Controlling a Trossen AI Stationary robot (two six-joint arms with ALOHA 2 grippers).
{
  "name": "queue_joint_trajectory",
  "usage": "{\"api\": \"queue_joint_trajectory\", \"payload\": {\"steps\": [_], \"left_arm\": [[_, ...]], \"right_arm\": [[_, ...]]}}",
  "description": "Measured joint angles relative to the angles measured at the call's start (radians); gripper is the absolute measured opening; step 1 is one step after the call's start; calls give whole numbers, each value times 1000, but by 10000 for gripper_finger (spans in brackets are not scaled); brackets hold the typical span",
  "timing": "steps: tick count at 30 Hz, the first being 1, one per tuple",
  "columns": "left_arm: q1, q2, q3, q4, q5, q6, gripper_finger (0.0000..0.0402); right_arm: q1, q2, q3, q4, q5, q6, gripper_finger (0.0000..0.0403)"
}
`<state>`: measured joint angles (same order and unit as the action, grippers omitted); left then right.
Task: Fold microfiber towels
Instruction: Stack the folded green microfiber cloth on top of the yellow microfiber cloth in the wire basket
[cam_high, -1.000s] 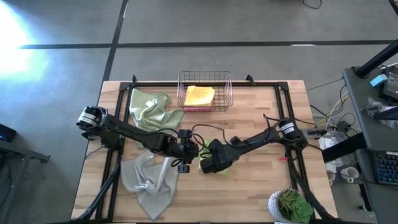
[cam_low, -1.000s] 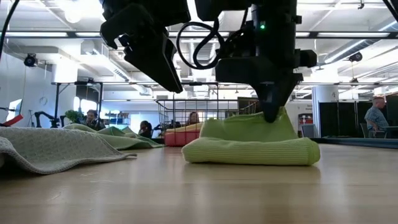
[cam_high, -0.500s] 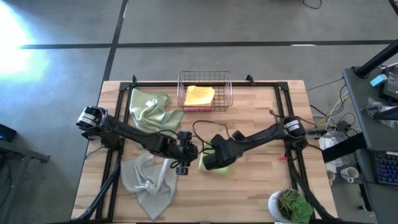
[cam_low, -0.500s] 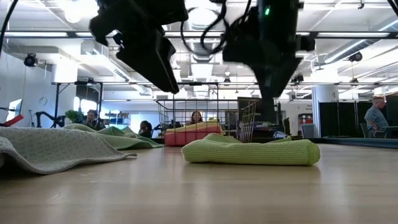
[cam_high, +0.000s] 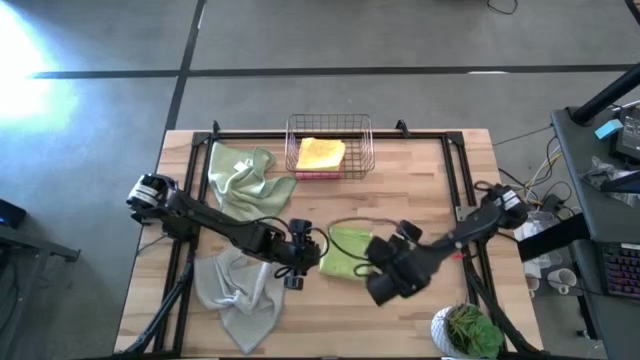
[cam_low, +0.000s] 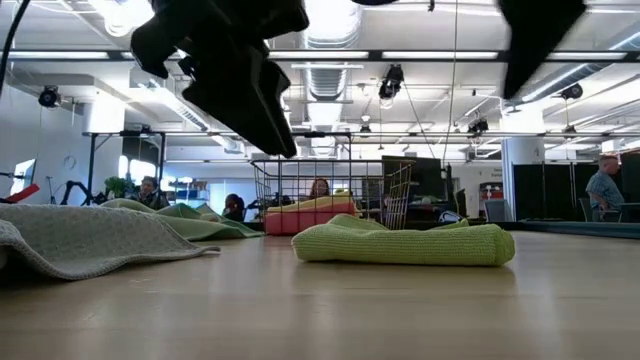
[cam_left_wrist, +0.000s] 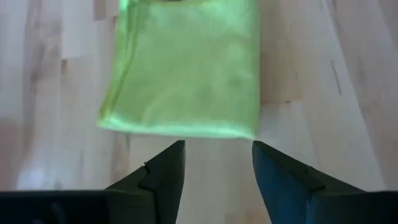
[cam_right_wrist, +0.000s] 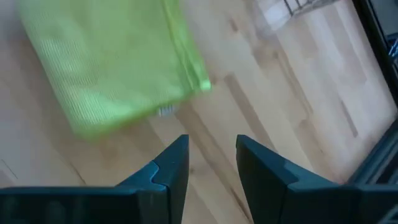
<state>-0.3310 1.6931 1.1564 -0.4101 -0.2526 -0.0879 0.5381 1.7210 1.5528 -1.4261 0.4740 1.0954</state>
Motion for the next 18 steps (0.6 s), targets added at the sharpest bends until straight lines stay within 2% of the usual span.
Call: {"api": "queue_joint_trajectory", "payload": {"steps": [4, 12, 18], "left_arm": [[-6, 51, 0, 92, 23, 54, 171], [-12, 143, 0, 174, 24, 105, 171], [-18, 199, 1, 203, 20, 154, 171]], "right_arm": [[51, -11, -96, 55, -3, -9, 123], [93, -24, -233, 449, -70, -285, 123], [88, -19, -305, 661, -81, -363, 123]]}}
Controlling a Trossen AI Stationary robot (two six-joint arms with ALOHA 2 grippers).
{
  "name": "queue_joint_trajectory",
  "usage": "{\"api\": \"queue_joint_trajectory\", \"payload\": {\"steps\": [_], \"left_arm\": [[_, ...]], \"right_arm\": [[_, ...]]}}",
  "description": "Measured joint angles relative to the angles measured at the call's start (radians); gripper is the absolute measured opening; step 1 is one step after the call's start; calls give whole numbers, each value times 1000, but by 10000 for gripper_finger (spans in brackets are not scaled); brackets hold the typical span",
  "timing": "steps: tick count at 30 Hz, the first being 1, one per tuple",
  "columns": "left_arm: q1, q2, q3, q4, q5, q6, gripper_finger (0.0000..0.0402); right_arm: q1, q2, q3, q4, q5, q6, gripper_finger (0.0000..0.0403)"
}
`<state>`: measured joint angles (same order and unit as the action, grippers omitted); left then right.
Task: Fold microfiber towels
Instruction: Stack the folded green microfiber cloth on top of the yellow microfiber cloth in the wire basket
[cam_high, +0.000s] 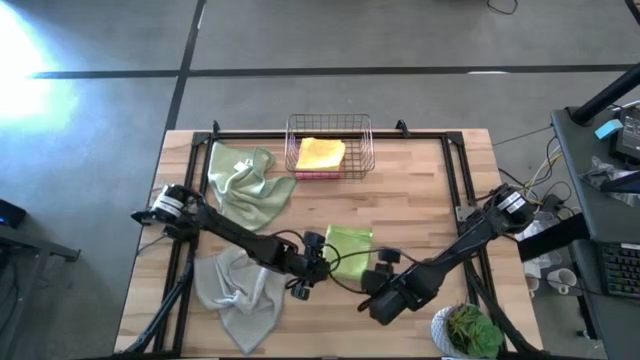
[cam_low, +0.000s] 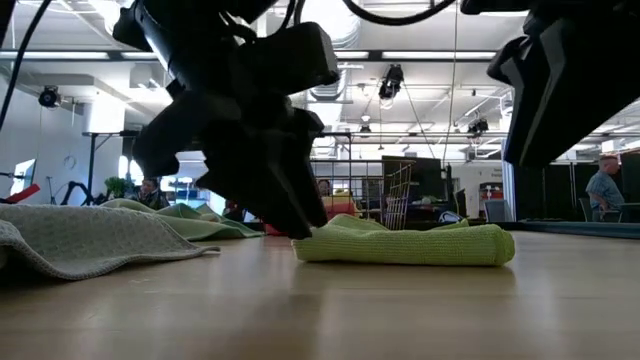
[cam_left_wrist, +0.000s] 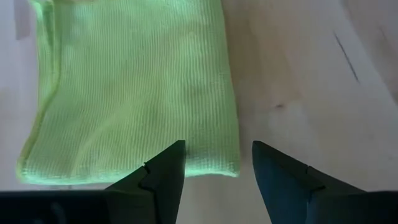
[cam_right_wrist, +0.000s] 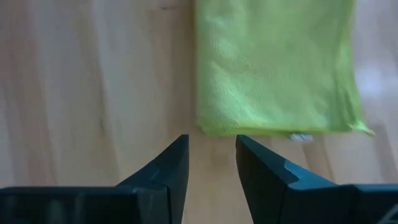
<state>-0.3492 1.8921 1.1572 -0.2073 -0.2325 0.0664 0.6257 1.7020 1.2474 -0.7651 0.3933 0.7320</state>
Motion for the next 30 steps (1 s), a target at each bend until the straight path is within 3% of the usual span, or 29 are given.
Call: {"api": "queue_joint_trajectory", "payload": {"steps": [9, 19, 25, 30], "left_arm": [[-3, 38, -1, 65, 1, 1, 171], [3, 93, 5, 88, -10, -9, 171], [13, 90, 6, 75, -67, -8, 170], [18, 90, 2, 74, -73, -8, 137]], "right_arm": [[-3, 51, -11, 124, 1, -166, 123], [-48, 94, -9, 159, 0, -191, 123], [-73, 117, -9, 153, -26, -206, 123], [-100, 138, -11, 140, -26, -209, 123]]}}
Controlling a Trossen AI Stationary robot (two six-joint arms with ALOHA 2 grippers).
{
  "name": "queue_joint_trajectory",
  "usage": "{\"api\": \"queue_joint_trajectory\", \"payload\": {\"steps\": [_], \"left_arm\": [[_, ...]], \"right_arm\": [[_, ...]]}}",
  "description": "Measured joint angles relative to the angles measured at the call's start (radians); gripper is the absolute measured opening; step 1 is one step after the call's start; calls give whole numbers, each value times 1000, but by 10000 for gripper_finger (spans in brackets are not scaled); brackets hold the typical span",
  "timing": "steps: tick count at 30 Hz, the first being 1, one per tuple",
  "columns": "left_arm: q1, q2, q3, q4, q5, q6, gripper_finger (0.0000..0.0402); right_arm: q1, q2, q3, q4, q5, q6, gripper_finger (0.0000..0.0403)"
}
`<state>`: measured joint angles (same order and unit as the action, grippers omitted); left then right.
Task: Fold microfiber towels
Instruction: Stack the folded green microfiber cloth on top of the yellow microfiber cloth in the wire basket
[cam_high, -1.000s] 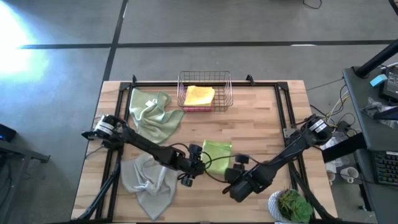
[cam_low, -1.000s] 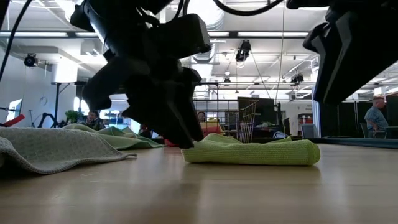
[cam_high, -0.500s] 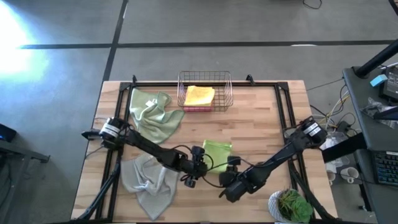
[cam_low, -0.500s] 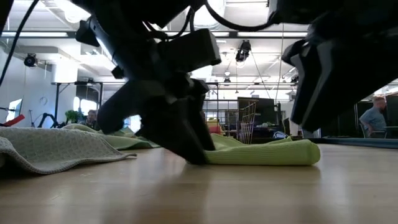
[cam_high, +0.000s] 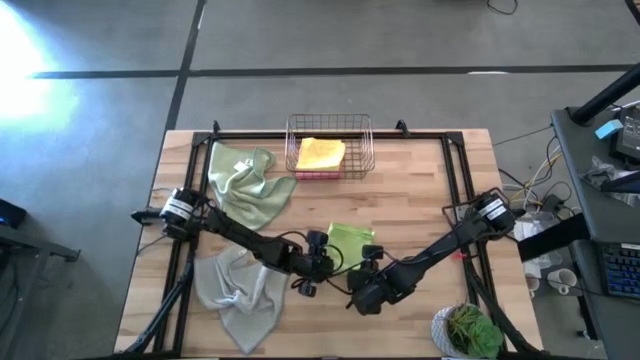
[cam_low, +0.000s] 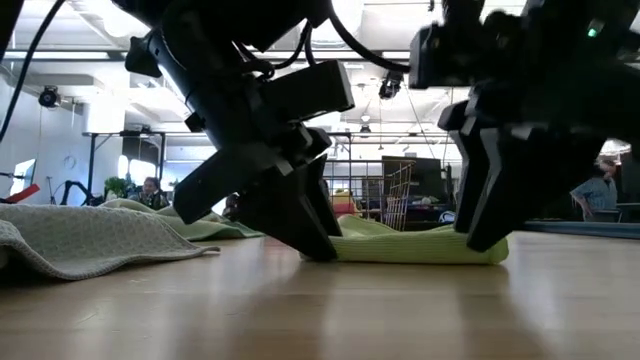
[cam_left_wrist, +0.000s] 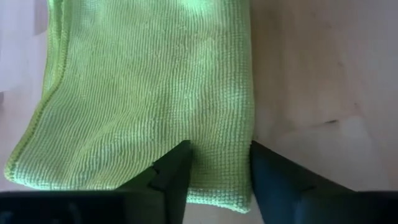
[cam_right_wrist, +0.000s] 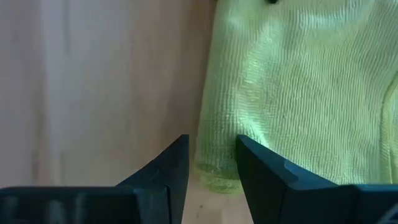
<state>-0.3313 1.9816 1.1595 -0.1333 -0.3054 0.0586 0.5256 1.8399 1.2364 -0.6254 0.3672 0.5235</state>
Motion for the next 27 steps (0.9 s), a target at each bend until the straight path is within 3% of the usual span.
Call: {"api": "queue_joint_trajectory", "payload": {"steps": [12, 21, 27], "left_arm": [[3, 2, -2, -5, 5, 3, 7], [3, 2, 2, -1, 6, 0, 10], [3, 2, 3, 1, 8, -1, 10]], "right_arm": [[-45, 26, -8, -2, -61, -1, 123], [-105, 24, -25, 7, -118, 9, 120], [-136, 24, -61, 34, -174, 60, 62]]}}
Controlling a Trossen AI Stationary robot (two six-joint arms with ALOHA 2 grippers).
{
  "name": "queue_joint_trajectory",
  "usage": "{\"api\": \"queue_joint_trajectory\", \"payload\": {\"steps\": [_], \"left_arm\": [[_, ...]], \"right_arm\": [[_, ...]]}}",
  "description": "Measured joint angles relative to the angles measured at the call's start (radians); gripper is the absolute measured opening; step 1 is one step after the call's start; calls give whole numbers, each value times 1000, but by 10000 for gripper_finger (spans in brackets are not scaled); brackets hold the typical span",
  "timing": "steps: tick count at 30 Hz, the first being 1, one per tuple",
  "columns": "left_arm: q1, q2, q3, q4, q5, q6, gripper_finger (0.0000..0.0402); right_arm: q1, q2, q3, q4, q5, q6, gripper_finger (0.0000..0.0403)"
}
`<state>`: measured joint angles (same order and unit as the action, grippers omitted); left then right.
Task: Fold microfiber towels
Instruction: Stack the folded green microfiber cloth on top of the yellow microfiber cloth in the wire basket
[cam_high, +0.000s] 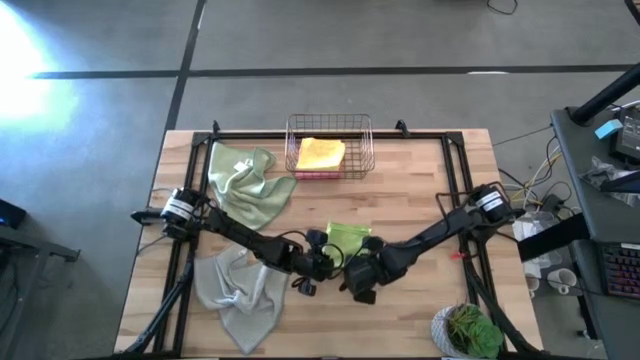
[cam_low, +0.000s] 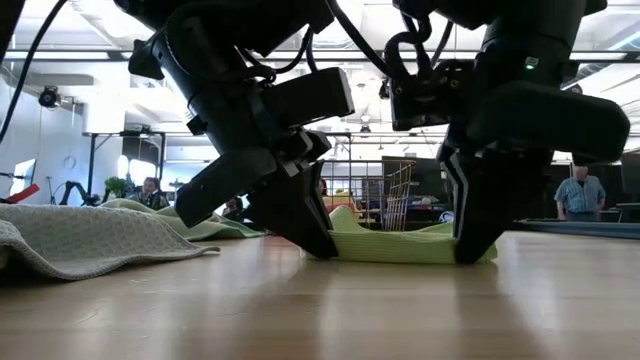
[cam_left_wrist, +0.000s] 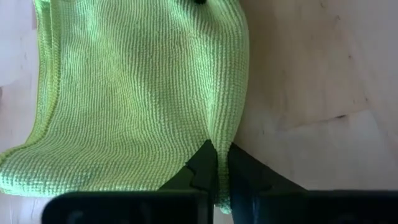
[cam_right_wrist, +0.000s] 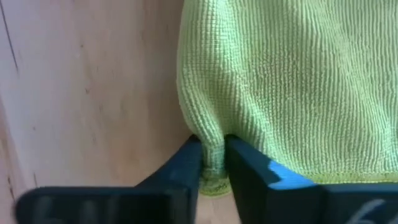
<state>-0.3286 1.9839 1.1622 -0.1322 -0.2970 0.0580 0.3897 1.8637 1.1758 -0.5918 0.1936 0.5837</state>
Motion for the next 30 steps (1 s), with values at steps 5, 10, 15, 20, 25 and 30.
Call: {"api": "queue_joint_trajectory", "payload": {"steps": [5, 10, 15, 20, 25, 30], "left_arm": [[0, -3, 0, -4, 2, -1, 10], [0, -29, 8, -54, 26, -3, 10], [0, -83, 43, -193, 62, -4, 10], [-9, -178, 67, -341, 85, -41, 10], [-8, -284, 82, -449, 128, -53, 10], [-6, -397, 99, -540, 133, -53, 10]], "right_arm": [[-1, 0, -3, 6, -21, 0, 14], [5, -3, 47, -21, -28, 1, 10], [9, -8, 154, -124, -32, 80, 9], [31, -14, 282, -241, 16, 163, 9], [34, -20, 397, -290, 49, 179, 9], [33, -20, 514, -393, 132, 179, 9]]}}
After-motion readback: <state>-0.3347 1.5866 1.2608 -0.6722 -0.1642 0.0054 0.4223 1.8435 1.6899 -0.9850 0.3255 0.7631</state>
